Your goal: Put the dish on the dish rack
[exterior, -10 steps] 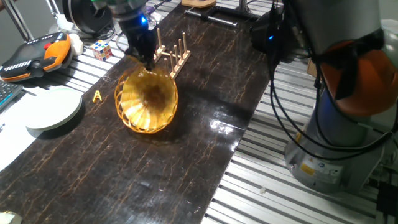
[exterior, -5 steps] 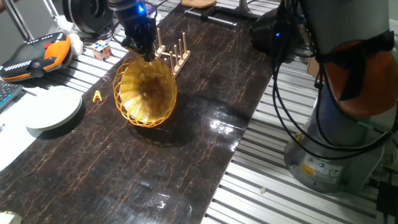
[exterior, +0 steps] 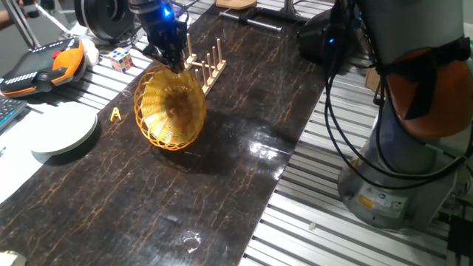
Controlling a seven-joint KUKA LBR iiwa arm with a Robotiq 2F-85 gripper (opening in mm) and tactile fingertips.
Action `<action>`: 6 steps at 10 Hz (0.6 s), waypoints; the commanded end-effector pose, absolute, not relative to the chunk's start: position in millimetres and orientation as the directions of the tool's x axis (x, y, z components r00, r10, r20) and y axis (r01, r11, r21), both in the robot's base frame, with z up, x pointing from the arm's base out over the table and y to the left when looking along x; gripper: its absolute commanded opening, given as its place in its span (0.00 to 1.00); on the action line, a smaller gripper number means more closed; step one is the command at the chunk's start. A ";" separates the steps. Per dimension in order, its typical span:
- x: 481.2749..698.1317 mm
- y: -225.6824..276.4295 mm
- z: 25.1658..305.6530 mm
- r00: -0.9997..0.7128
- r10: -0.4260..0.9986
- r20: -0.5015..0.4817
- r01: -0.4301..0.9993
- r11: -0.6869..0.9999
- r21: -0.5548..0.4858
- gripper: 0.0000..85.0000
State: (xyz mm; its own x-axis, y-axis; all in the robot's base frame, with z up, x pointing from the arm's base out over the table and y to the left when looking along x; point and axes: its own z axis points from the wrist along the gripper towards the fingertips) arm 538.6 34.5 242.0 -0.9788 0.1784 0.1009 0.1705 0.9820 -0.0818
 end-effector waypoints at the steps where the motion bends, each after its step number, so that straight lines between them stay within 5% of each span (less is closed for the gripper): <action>1: 538.6 34.3 241.9 -0.978 0.190 0.087 0.182 0.978 -0.099 0.02; 6: 552.1 12.4 261.9 -0.987 0.138 0.085 0.118 0.971 -0.205 0.02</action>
